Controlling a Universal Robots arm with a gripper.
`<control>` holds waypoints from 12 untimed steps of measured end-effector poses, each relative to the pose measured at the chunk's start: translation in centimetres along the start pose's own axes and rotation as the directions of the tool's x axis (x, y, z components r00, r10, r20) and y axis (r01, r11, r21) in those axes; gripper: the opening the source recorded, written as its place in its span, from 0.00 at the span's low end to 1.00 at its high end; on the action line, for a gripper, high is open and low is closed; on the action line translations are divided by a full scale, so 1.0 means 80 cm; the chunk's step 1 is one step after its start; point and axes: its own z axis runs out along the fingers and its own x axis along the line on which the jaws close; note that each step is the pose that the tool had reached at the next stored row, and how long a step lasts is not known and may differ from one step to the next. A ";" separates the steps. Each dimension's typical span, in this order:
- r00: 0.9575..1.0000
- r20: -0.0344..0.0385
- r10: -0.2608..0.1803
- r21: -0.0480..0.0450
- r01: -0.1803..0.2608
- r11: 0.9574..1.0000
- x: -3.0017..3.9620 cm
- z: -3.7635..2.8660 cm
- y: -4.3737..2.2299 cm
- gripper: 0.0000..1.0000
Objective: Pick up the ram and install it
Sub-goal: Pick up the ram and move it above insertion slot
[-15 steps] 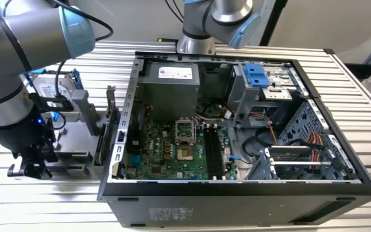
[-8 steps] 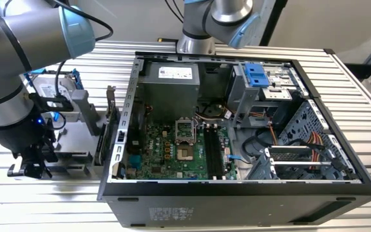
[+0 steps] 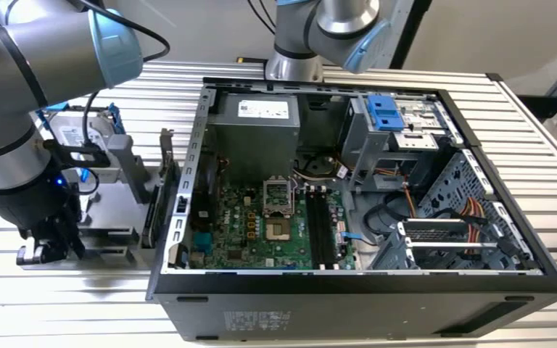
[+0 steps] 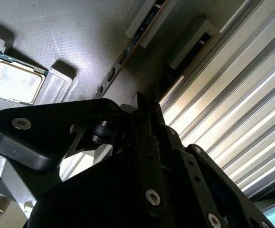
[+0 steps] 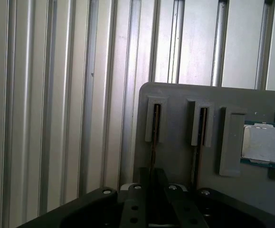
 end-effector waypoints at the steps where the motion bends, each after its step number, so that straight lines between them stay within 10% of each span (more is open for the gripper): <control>1: 1.000 0.000 0.000 0.000 0.000 1.000 0.0000 0.0000 0.0000 0.00; 12: 1.000 0.000 0.000 0.000 0.000 1.000 0.0000 0.0005 0.0000 0.00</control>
